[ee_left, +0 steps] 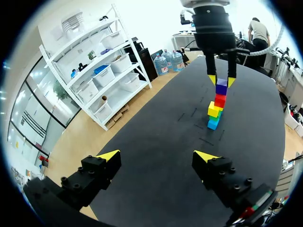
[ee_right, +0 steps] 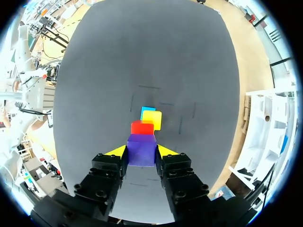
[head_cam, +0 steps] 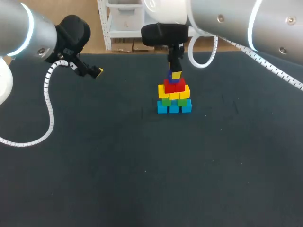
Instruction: Place the blue cubes, place green cubes on the blue cubes, place the yellow cubes on the green cubes, then place the red cubes on the yellow cubes, and place purple cube on the red cubes.
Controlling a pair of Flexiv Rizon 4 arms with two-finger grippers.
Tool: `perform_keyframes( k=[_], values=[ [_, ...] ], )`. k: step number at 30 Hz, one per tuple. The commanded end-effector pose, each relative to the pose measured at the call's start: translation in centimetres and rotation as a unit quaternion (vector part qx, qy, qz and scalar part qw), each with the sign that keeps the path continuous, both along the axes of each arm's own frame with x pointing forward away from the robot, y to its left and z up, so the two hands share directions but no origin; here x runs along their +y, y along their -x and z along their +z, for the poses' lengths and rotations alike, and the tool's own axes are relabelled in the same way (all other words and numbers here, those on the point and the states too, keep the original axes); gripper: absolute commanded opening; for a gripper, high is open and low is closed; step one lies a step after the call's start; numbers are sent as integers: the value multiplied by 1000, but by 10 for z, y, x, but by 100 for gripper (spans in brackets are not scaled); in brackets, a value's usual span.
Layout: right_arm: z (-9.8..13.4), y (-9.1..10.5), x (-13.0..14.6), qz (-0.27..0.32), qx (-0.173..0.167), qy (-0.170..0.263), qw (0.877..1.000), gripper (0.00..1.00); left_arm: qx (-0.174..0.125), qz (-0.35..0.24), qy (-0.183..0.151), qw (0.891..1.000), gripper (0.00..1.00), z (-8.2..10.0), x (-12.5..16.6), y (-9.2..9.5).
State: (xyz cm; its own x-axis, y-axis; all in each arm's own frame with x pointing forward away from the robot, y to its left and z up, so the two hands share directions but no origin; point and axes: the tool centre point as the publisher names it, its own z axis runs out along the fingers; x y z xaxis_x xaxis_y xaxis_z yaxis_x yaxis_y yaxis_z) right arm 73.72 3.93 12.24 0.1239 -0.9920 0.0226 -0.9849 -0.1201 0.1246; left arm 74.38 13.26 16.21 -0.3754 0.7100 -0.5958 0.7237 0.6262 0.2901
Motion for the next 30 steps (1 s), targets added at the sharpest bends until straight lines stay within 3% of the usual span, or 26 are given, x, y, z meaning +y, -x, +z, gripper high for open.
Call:
perform_keyframes(
  k=[1, 8, 16, 23, 26, 28, 29, 30],
  values=[
    [0, -1, -2, -1, 3, -1, 1000, 10, 1, -4, 2, 1000, 100, 0, 2, -1],
    [-2, 0, -4, -1, 4, -2, 1000, 13, 1, -4, 2, 1000, 100, 0, 2, -1],
    [-3, 1, -4, 1, 7, -3, 1000, 38, 1, -4, 2, 1000, 100, 0, 2, -1],
    [-3, 2, -4, 1, 9, -6, 1000, 50, 1, -4, 2, 1000, 100, 0, 2, -1],
    [-3, 3, -4, 2, 9, -7, 1000, 62, 1, -4, 2, 1000, 100, 0, 2, -1],
    [-3, 3, -5, 2, 8, -7, 1000, 91, 1, -4, 2, 1000, 100, 0, 2, -1],
    [-2, 3, -5, 2, 7, -8, 1000, 100, 1, -4, 2, 1000, 100, 0, 2, -1],
    [-2, 3, -5, 1, 7, -8, 1000, 100, 1, -4, 2, 1000, 100, 0, 2, -1]
  ],
)
